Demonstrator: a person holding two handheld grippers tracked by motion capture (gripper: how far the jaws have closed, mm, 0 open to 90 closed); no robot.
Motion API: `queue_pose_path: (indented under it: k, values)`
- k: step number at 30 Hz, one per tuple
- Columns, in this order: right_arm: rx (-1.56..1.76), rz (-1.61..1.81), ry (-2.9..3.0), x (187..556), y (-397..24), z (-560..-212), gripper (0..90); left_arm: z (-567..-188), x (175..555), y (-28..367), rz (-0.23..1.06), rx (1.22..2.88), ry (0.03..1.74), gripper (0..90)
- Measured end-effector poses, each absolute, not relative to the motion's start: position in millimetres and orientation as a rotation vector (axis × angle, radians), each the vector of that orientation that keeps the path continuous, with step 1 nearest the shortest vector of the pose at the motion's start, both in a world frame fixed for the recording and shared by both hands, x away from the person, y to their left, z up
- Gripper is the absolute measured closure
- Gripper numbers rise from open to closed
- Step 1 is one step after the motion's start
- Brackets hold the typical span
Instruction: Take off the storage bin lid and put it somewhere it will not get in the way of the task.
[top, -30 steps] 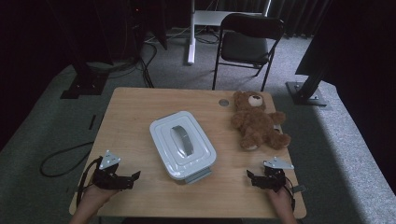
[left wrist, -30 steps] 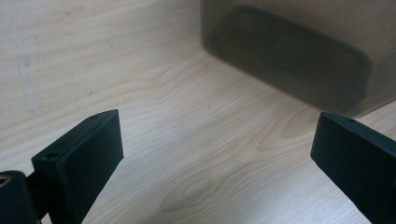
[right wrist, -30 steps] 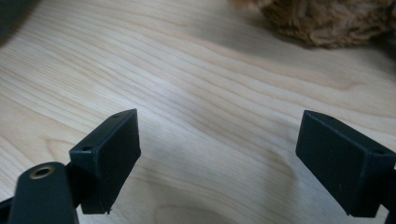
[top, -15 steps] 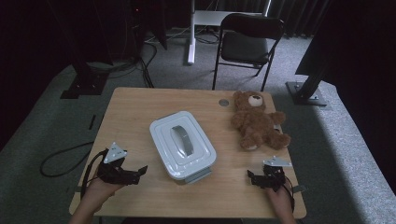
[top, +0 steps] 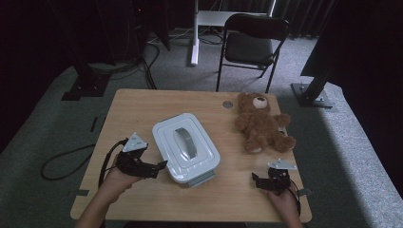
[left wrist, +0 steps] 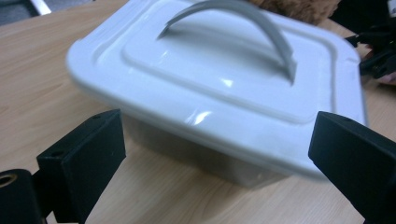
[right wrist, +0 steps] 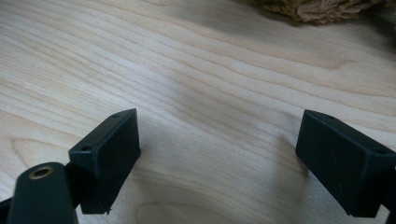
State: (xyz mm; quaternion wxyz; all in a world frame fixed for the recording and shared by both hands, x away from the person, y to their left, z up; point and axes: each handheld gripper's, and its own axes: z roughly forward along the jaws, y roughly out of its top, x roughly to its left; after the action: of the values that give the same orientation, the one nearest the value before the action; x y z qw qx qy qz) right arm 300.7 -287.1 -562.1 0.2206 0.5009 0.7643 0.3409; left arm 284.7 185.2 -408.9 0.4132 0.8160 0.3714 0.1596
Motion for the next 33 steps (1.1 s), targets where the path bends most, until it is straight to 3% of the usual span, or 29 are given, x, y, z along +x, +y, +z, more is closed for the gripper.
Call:
queue_pose_path:
  k: [33]
  values:
    - [1.385,0.943,2.113,300.7,-287.3,-561.9,13.3,-420.9,327.2,103.9,0.338,2.123,0.895,7.8]
